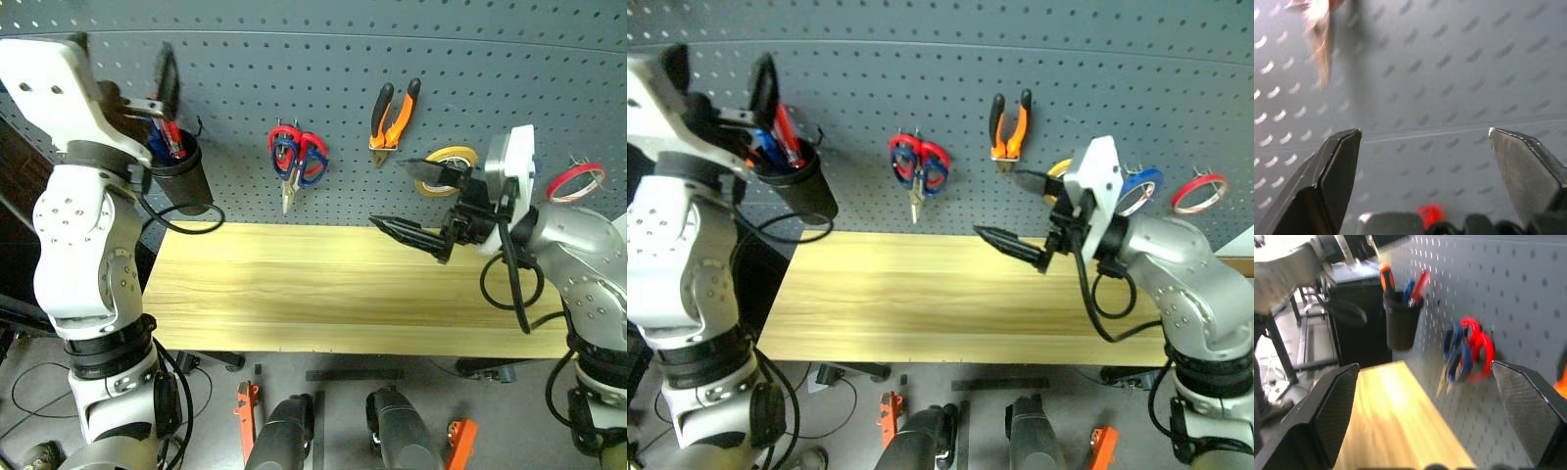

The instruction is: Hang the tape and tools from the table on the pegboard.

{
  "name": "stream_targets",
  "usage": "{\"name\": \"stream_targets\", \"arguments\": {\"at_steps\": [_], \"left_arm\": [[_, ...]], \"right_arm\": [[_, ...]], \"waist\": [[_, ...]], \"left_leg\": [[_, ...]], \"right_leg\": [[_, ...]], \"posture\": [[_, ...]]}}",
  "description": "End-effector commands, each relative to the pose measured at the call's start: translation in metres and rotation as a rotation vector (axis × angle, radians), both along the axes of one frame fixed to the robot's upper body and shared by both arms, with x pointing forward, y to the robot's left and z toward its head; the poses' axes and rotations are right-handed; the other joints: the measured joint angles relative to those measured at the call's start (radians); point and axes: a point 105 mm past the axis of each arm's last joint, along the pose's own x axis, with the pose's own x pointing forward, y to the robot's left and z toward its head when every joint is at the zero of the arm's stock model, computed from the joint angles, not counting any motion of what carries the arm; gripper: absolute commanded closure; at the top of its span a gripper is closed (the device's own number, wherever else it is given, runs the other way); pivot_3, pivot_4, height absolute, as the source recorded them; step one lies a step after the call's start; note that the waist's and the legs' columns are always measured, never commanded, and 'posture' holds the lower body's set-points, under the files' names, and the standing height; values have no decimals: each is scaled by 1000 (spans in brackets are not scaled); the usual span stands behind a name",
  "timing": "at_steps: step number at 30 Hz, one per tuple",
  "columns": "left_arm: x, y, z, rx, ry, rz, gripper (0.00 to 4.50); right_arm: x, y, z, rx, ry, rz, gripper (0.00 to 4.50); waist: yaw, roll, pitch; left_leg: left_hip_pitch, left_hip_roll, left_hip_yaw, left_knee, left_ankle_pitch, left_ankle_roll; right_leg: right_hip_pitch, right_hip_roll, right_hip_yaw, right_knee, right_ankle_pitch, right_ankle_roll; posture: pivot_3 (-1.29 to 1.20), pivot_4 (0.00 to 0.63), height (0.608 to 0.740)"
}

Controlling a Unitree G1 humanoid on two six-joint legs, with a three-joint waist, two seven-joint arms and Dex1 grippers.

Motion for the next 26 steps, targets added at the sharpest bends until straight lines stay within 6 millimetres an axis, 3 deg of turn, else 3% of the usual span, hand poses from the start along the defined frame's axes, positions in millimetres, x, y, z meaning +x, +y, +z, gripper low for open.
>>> {"name": "stream_targets", "arguments": {"at_steps": [1,5,10,12,13,18,22,26], "left_arm": [[-15,-21,-12,30,56,-79,22],[-20,-33,-38,49,152,-92,22],[-25,-36,-94,72,301,-63,22],[-21,-15,-145,25,435,8,22],[-22,-10,-164,30,481,22,22],[-24,6,-225,-25,597,90,22],[-26,15,-253,-32,643,117,22],[-22,19,-260,-11,631,126,22]], "right_arm": [[-16,3,-6,-12,-22,6,0],[-20,7,-20,0,10,-11,0],[1,-5,-46,76,52,-206,0],[38,-37,-71,185,51,-563,0],[46,-50,-84,209,52,-688,0],[54,-89,-143,183,47,-991,0],[55,-104,-171,154,48,-1064,0],[56,-110,-187,92,31,-1068,0]], "waist": [[-2,0,-2],[-5,0,-11],[0,1,-50],[2,-2,-67],[3,-2,-76],[22,4,-114],[27,7,-141],[26,10,-168]], "left_leg": [[0,0,0,0,0,0],[2,1,1,0,1,-1],[7,2,2,-2,2,-3],[8,2,2,-1,2,-3],[11,2,2,-2,2,-3],[26,1,6,-6,1,-3],[34,2,6,-5,1,-2],[41,4,6,-6,-1,2]], "right_leg": [[0,0,0,0,0,0],[0,1,1,2,0,0],[4,2,2,2,2,-2],[4,2,2,1,2,-2],[6,2,3,1,2,-2],[17,3,8,-1,2,-2],[24,4,8,-1,4,-1],[30,7,8,-5,4,-1]], "posture": [[-146,178,740],[-142,166,740],[-136,130,740],[-137,109,740],[-140,100,740],[-140,53,740],[-149,20,740],[-153,0,740]]}}
